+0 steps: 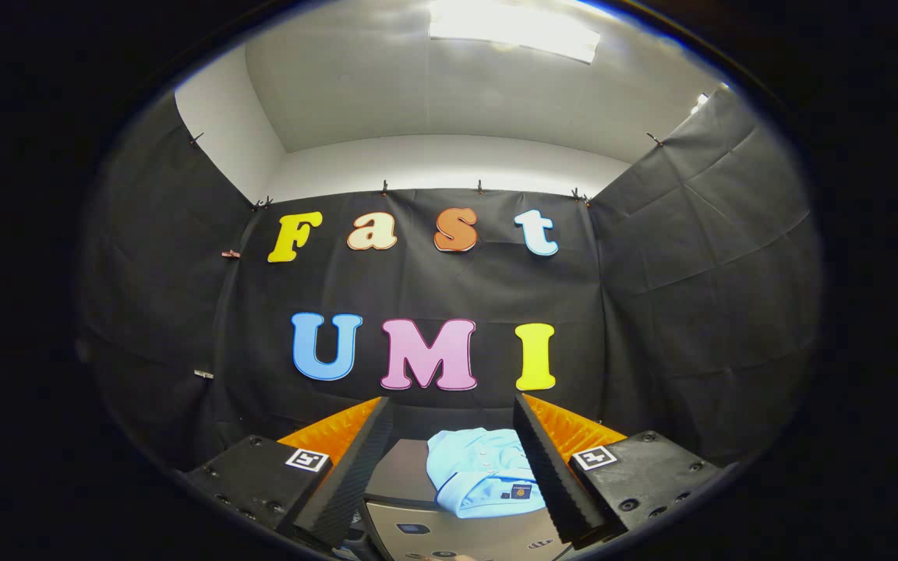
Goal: Put the clothes into the washing machine and then close the washing machine lid.
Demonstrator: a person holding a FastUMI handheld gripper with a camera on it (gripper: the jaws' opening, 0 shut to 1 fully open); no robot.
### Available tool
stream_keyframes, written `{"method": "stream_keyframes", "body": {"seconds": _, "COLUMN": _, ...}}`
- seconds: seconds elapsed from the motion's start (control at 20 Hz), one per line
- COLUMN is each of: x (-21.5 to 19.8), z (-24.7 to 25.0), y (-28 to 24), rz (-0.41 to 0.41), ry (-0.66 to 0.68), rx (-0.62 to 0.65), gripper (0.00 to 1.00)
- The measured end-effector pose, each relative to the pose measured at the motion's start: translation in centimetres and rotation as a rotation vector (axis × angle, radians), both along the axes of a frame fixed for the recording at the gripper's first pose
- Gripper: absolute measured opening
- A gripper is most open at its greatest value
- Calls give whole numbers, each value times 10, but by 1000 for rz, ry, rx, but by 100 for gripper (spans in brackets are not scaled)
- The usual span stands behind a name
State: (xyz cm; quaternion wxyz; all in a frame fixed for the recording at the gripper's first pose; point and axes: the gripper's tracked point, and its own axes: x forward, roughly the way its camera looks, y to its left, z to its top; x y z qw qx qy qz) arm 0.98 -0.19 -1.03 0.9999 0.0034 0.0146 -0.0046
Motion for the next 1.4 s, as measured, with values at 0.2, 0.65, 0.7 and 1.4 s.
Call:
{"method": "stream_keyframes", "body": {"seconds": 0.2, "x": 8, "z": -1, "y": -8, "rz": -18, "ry": 13, "rx": -8, "gripper": 97}}
{"method": "stream_keyframes", "body": {"seconds": 0.65, "x": 86, "z": -23, "y": -32, "rz": -63, "ry": 103, "rx": 25, "gripper": 97}}
{"method": "stream_keyframes", "body": {"seconds": 0.7, "x": 98, "z": -30, "y": -35, "rz": -71, "ry": 123, "rx": 29, "gripper": 97}}
{"method": "stream_keyframes", "body": {"seconds": 1.4, "x": 240, "z": -151, "y": -42, "rz": -105, "ry": 516, "rx": -38, "gripper": 99}}
